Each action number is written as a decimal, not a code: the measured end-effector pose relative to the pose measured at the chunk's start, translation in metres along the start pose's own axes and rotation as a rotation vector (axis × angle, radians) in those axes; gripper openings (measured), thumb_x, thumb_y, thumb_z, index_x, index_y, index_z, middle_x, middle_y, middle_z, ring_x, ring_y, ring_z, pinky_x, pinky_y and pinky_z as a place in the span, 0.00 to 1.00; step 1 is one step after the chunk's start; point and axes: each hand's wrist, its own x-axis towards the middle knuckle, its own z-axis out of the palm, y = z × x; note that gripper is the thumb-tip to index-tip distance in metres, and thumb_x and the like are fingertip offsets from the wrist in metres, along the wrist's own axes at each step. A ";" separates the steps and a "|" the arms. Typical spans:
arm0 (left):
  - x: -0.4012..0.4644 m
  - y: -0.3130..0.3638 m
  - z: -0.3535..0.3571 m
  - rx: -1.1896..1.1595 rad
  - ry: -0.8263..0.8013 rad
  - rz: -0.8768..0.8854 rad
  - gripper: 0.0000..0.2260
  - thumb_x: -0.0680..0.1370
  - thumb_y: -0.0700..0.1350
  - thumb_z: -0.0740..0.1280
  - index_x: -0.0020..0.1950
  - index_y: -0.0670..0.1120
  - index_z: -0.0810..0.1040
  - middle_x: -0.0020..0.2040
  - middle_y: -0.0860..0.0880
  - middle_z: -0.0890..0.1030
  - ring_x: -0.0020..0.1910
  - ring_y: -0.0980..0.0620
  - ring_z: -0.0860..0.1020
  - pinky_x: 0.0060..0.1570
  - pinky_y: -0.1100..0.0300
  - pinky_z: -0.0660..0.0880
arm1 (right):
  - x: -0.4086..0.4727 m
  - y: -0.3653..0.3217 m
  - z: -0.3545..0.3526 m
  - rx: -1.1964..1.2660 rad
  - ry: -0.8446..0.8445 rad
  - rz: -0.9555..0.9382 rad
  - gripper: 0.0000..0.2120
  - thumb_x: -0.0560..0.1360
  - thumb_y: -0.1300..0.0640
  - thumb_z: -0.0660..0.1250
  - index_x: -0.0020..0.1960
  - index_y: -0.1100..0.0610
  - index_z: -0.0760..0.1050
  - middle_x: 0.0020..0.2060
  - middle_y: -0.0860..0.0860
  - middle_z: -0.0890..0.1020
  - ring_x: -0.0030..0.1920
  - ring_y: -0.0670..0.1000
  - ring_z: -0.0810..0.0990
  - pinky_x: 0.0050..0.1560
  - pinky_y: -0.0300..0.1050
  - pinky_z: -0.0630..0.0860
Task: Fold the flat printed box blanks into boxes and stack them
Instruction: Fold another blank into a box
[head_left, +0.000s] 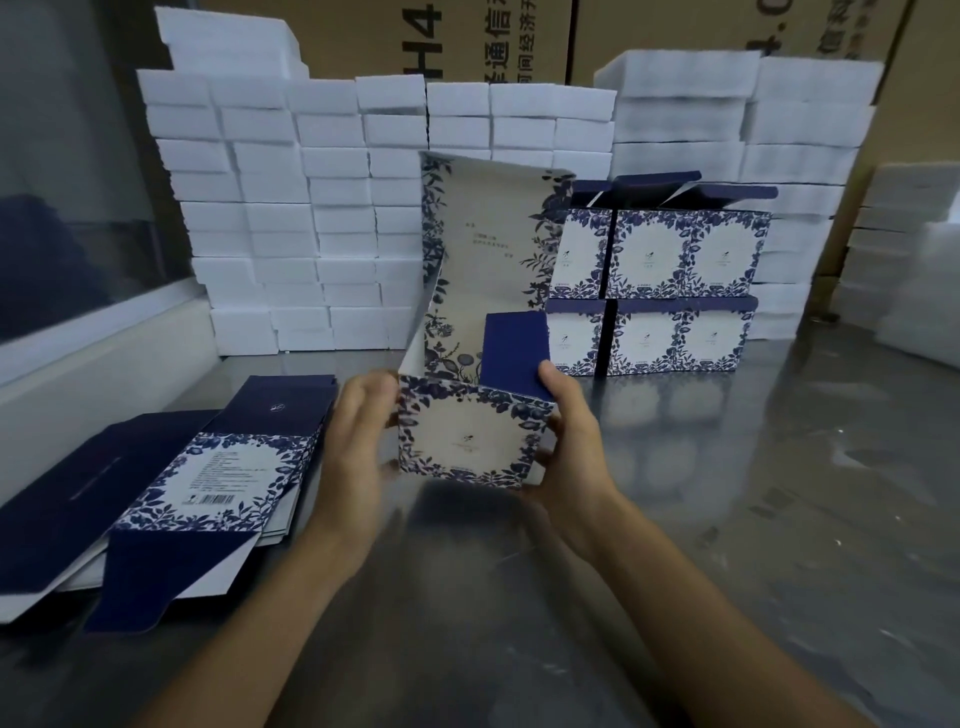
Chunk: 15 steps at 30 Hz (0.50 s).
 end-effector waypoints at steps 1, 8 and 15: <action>0.001 -0.001 -0.001 -0.052 0.023 -0.065 0.22 0.72 0.67 0.61 0.57 0.54 0.77 0.49 0.58 0.83 0.51 0.60 0.80 0.56 0.39 0.76 | 0.000 0.000 -0.001 -0.005 -0.006 -0.006 0.32 0.69 0.34 0.70 0.67 0.52 0.75 0.58 0.53 0.84 0.60 0.57 0.82 0.62 0.62 0.78; 0.009 -0.007 -0.011 -0.179 0.017 -0.320 0.26 0.62 0.64 0.74 0.57 0.55 0.78 0.56 0.49 0.82 0.53 0.50 0.82 0.46 0.40 0.81 | -0.002 0.003 0.001 -0.161 -0.071 -0.145 0.34 0.59 0.30 0.69 0.59 0.49 0.76 0.51 0.48 0.86 0.52 0.49 0.85 0.61 0.59 0.79; 0.012 -0.011 -0.011 0.171 0.088 -0.059 0.19 0.80 0.48 0.68 0.37 0.36 0.69 0.33 0.44 0.65 0.33 0.48 0.71 0.42 0.44 0.83 | -0.001 -0.004 -0.007 -0.213 -0.035 -0.355 0.27 0.66 0.39 0.71 0.58 0.54 0.73 0.56 0.52 0.82 0.52 0.46 0.83 0.52 0.43 0.79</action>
